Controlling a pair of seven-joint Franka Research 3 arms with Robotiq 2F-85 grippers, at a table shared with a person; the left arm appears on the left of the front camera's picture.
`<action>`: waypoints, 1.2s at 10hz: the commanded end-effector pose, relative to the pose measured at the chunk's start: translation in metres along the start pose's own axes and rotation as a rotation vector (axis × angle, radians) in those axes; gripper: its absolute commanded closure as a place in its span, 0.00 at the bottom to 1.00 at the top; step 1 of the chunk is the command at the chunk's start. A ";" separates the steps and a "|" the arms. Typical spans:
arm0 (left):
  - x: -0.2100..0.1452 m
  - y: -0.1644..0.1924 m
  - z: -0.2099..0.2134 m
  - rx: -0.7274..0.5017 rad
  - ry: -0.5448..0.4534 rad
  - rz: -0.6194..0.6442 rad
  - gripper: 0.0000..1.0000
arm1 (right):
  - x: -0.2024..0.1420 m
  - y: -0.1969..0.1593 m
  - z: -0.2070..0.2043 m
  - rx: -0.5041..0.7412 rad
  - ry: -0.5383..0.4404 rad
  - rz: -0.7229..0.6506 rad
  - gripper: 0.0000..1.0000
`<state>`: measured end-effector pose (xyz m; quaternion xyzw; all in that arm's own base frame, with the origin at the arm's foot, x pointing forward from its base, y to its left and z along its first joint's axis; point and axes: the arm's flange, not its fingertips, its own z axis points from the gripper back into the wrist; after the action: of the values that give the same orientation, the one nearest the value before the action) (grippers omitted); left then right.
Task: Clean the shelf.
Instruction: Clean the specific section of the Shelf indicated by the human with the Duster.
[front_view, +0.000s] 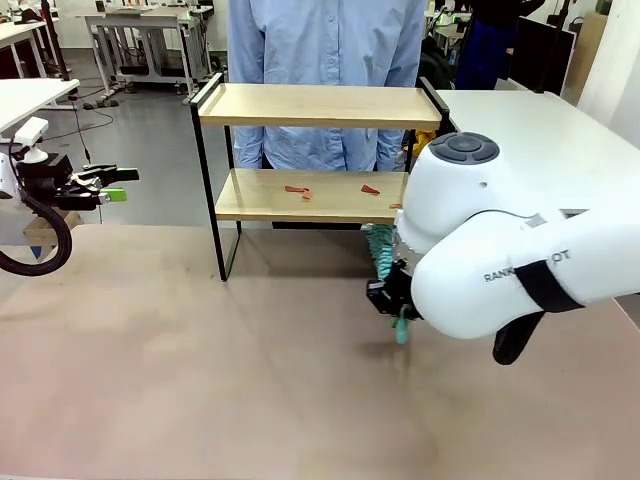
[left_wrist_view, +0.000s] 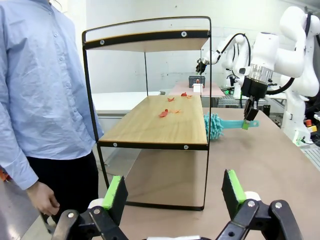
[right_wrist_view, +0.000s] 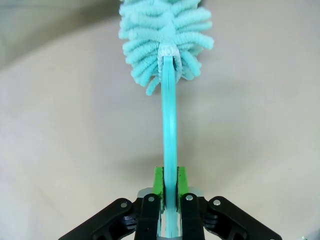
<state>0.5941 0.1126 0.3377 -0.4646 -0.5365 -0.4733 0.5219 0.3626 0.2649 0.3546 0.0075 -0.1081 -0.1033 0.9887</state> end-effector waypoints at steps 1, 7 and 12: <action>0.004 -0.001 0.000 0.001 -0.001 0.000 0.00 | -0.009 -0.015 0.029 -0.069 -0.069 0.012 0.87; 0.004 -0.001 0.000 0.001 -0.001 0.000 0.00 | -0.011 -0.016 0.046 0.046 -0.092 0.052 0.87; 0.004 -0.001 0.000 0.001 -0.001 0.000 0.00 | -0.029 -0.059 0.090 0.172 -0.088 0.348 0.87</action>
<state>0.5941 0.1125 0.3378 -0.4646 -0.5365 -0.4734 0.5218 0.3234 0.2435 0.4396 0.0515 -0.1745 0.0308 0.9828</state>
